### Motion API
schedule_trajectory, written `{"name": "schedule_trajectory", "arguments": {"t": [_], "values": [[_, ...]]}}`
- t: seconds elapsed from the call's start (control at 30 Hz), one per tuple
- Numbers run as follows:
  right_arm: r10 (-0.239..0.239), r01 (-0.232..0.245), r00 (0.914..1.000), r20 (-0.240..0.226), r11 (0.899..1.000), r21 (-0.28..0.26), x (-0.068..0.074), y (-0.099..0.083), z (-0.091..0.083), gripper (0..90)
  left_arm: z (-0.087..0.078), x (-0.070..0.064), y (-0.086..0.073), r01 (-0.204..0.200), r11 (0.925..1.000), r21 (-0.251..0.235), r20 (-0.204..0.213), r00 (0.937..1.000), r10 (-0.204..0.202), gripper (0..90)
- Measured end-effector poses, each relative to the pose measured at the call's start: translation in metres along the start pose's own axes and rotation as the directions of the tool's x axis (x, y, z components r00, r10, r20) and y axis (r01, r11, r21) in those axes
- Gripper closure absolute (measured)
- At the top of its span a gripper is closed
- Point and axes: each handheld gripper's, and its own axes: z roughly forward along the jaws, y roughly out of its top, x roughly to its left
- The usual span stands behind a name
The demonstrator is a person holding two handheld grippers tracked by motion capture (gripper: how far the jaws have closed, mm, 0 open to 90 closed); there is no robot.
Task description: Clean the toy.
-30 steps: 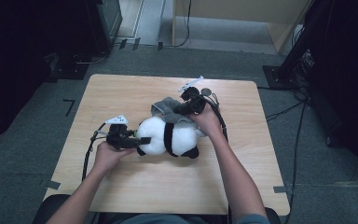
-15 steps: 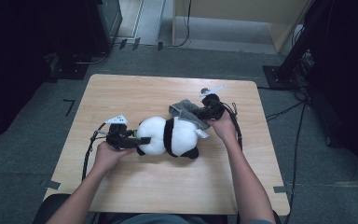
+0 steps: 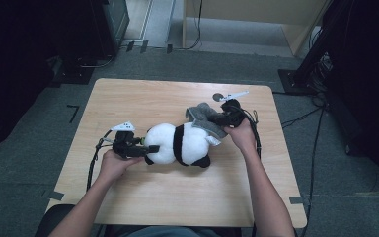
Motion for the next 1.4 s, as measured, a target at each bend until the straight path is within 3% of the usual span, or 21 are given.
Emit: {"name": "schedule_trajectory", "arguments": {"t": [0.2, 0.37, 0.5, 0.73, 0.87, 1.03, 1.27, 1.4], "values": [[-0.022, 0.022, 0.9998, -0.004, 0.998, -0.057, 0.011, 0.015, -0.015, 70.1, 0.000, 0.000, 0.000, 0.002, 1.0000, -0.001, 0.002, 1.0000, -0.002, 39.1], [-0.049, 0.047, 0.9986, -0.022, 0.994, -0.097, 0.029, 0.034, -0.026, 70.3, 0.000, 0.000, 0.000, 0.000, 1.0000, -0.002, -0.001, 1.0000, 0.000, 39.0], [-0.103, 0.098, 0.9940, -0.038, 0.989, -0.109, 0.051, 0.052, -0.028, 70.3, 0.000, 0.000, 0.000, -0.001, 1.0000, -0.001, -0.002, 1.0000, 0.001, 38.9], [-0.191, 0.179, 0.9777, -0.087, 0.975, -0.134, 0.093, 0.080, -0.021, 70.4, 0.000, 0.000, 0.000, -0.002, 1.0000, -0.004, -0.004, 1.0000, 0.002, 38.7], [-0.229, 0.214, 0.9650, -0.129, 0.969, -0.120, 0.117, 0.091, -0.003, 70.4, 0.001, -0.001, 0.000, 0.001, 1.0000, -0.005, -0.005, 1.0000, -0.001, 38.7], [-0.238, 0.230, 0.9548, -0.178, 0.971, -0.061, 0.139, 0.091, 0.031, 70.4, 0.001, -0.002, 0.000, 0.003, 1.0000, -0.006, -0.008, 1.0000, -0.003, 38.6], [-0.244, 0.257, 0.9509, -0.191, 0.965, 0.048, 0.145, 0.080, 0.067, 70.4, 0.001, -0.002, -0.001, 0.004, 1.0000, -0.003, -0.013, 0.9999, -0.004, 38.7], [-0.198, 0.214, 0.9566, -0.214, 0.975, 0.055, 0.137, 0.078, 0.069, 70.4, 0.001, -0.003, 0.000, 0.008, 0.9999, -0.006, -0.014, 0.9999, -0.008, 38.7]]}}
